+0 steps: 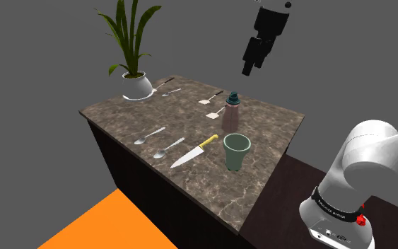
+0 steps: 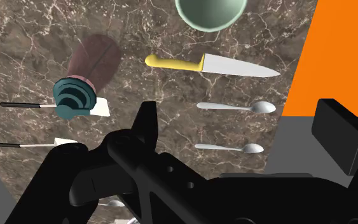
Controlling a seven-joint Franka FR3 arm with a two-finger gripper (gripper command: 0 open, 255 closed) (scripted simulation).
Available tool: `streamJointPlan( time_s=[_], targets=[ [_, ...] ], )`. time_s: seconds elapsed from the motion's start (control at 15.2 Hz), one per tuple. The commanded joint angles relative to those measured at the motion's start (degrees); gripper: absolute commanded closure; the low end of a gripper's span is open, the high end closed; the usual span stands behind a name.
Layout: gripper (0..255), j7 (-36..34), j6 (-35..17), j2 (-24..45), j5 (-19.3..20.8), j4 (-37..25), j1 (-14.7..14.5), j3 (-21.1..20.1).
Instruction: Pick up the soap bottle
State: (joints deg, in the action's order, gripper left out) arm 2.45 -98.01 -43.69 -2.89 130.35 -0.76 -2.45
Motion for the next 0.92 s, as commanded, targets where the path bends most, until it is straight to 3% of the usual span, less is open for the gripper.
streamJointPlan(
  time_s=[0.0,0.86],
  targets=[
    [0,0.0,0.0,0.0,0.0,0.0,0.0,0.0],
    [0,8.4,-21.9,12.0,3.9,9.1,4.1,8.6]
  ],
)
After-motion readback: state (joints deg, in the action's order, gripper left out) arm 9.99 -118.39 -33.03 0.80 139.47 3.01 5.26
